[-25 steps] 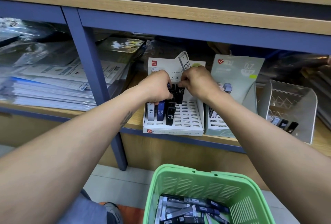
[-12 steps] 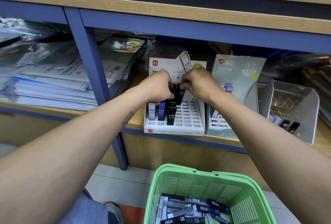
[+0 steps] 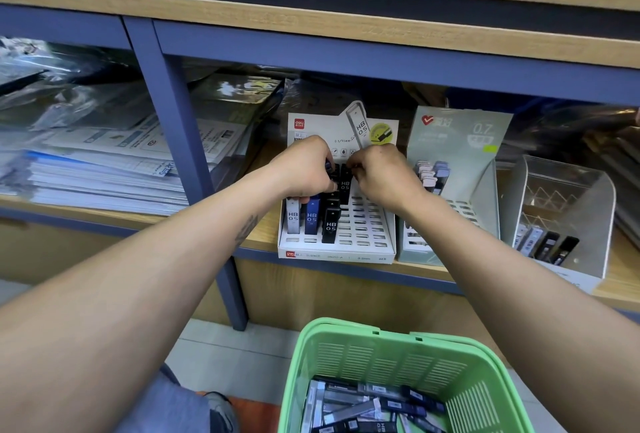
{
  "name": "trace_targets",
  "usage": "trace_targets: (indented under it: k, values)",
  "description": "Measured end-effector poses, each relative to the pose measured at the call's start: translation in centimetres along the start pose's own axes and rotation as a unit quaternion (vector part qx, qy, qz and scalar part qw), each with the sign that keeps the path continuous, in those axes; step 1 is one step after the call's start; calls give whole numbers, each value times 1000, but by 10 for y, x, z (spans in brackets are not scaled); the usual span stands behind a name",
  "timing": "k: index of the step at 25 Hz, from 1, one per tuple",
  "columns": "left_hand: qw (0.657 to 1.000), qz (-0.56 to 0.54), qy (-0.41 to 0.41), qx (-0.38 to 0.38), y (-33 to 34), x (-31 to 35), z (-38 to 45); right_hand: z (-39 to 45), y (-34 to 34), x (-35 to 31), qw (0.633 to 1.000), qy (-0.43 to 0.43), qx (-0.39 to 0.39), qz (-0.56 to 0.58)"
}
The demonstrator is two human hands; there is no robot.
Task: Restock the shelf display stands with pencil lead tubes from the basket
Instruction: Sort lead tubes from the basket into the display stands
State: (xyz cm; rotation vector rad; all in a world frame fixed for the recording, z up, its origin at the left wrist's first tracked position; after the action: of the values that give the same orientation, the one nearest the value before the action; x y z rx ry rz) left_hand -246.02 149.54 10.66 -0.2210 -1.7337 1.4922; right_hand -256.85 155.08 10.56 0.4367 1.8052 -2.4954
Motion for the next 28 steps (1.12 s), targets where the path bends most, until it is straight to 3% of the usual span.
trace_targets:
  k: [3,5,6,9,11,13,16,21,26,28]
  values:
    - [991,-126,9,54,-14,4,-3,-16,-18,-3,999,7,21,42]
    - [950,-298,-23,88,-18,4,-5,-33,-29,0,987,25,25,156]
    - [921,-376,-44,92,-15,5,-5,-43,-30,3,967,43,4,250]
    - [846,-515,-100,95,1,13,-7,-75,-23,0,861,84,-95,492]
    - [806,-568,-137,92,15,22,-10,-91,-23,2,842,88,-112,521]
    - [785,-594,-155,81,31,38,-11,-101,-25,12,852,96,-90,507]
    - [772,-610,-160,71,52,56,-10,-107,-28,28,862,116,-38,492]
    - [787,-593,-151,76,65,69,-4,-111,-35,51,866,153,25,475]
    - [781,-602,-138,94,61,71,-1,-109,-48,62,907,155,95,380]
    - [788,-590,-136,108,53,68,-1,-109,-48,69,883,168,88,430]
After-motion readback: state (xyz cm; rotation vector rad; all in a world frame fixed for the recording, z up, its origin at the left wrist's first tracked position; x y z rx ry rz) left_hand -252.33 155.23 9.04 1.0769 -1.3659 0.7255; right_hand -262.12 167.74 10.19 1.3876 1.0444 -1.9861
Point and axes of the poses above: each hand's wrist, its own z-axis towards the middle knuckle, its own y-axis out of the palm, x = y × z, the point moved 9 cm from there along z, towards the middle knuckle
